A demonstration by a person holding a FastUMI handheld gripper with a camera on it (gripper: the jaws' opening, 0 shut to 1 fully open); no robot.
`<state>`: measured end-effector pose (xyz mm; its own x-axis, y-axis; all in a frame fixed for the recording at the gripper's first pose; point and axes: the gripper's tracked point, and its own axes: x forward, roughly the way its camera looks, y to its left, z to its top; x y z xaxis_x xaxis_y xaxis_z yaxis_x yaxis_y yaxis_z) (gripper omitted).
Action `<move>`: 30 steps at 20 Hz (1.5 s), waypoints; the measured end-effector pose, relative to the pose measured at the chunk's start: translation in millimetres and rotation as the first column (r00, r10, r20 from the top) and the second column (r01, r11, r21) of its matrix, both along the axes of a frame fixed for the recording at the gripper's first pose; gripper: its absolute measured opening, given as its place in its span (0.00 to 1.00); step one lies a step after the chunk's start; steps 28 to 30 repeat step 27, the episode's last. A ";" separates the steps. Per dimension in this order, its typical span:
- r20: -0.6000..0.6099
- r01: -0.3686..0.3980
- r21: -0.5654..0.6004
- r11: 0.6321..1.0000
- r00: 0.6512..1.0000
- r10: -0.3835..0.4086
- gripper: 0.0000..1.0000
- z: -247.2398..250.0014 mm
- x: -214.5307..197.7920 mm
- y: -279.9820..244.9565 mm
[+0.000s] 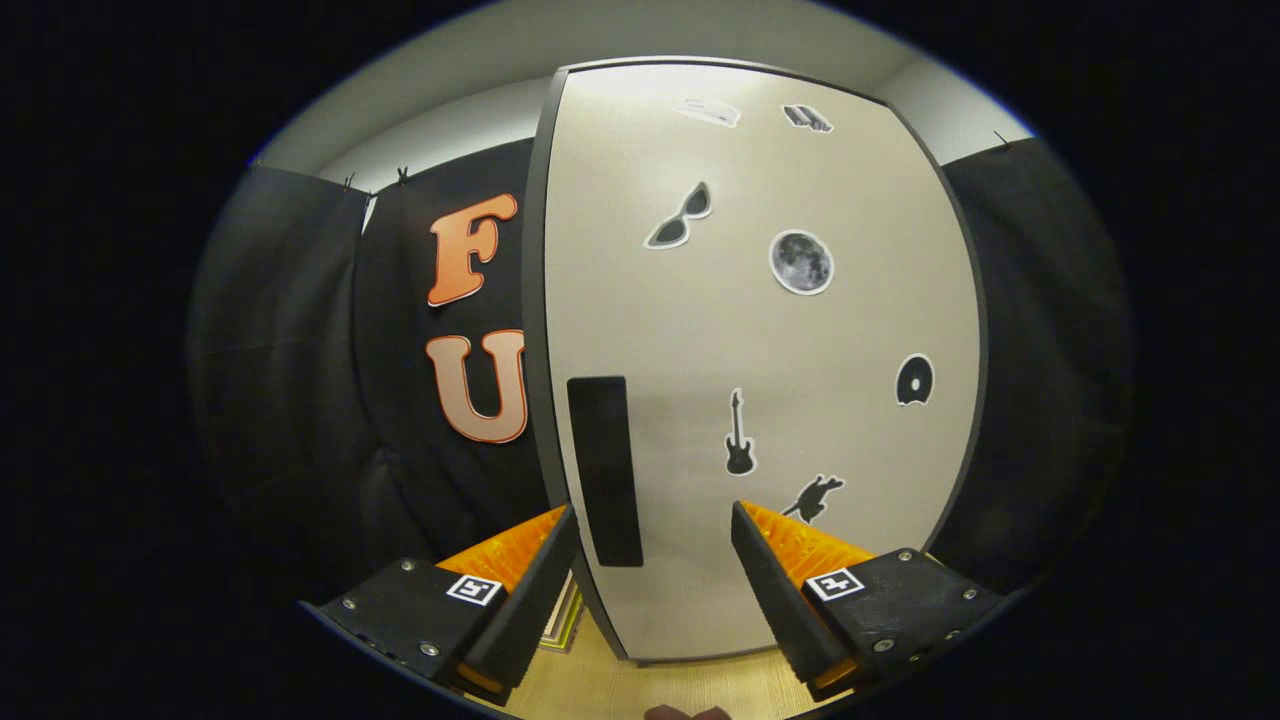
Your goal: Open the shoe cabinet door, grab the shoes and put them into the shoe cabinet, then close the shoe cabinet door.
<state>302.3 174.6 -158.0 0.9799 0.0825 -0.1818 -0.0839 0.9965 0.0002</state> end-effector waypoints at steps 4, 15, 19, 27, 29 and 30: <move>0.003 0.037 -0.039 0.999 0.999 -0.037 0.95 10.4 -50.3 -39.5; 0.105 0.025 -0.100 0.995 0.994 -0.015 0.95 80.8 -176.5 -121.3; 0.148 0.050 -0.126 0.991 0.989 -0.031 0.95 105.2 -222.0 -155.3; 0.151 0.065 -0.089 0.994 0.987 -0.051 0.95 116.8 -263.7 -185.5; 0.151 0.065 -0.089 0.994 0.987 -0.051 0.95 116.8 -263.7 -185.5; 0.151 0.065 -0.089 0.994 0.987 -0.051 0.95 116.8 -263.7 -185.5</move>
